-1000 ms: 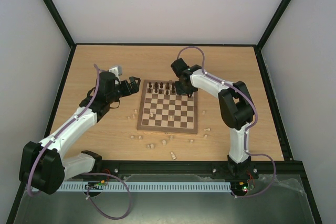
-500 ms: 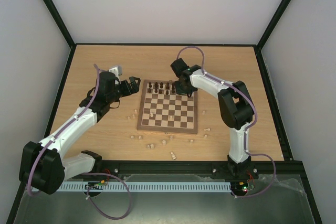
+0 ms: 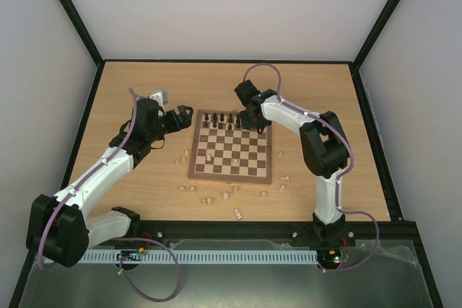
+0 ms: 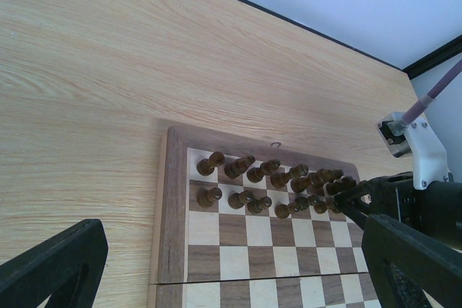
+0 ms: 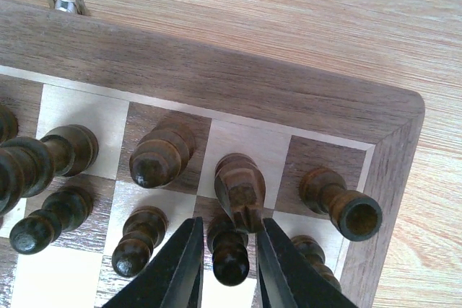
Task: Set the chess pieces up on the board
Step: Place the chess piece on the chessboard, then pick up the chess piece at the center of the board.
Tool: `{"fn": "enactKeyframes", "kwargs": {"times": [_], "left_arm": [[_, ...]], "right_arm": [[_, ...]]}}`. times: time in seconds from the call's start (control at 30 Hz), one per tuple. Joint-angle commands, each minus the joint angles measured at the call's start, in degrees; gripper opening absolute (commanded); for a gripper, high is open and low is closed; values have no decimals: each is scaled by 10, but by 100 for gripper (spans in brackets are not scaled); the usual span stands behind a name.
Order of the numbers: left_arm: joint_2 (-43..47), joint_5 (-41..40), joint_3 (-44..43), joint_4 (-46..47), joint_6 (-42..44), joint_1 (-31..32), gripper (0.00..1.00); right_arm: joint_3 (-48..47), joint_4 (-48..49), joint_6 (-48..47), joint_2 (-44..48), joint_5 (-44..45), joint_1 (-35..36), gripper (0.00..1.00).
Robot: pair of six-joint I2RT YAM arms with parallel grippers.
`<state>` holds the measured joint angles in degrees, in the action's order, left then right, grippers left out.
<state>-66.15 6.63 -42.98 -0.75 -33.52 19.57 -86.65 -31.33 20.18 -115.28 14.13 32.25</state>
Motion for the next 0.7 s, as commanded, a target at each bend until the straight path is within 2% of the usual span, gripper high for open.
{"fn": "enactKeyframes", "kwargs": {"times": [0.0, 0.3, 0.67], "left_arm": [[5, 5, 9, 7, 6, -3, 99], [6, 6, 11, 8, 6, -3, 100], [23, 7, 21, 20, 9, -3, 100]], "right_arm": [[-1, -8, 4, 3, 6, -2, 23], [20, -2, 7, 42, 8, -2, 28], [88, 37, 12, 154, 8, -2, 39]]}}
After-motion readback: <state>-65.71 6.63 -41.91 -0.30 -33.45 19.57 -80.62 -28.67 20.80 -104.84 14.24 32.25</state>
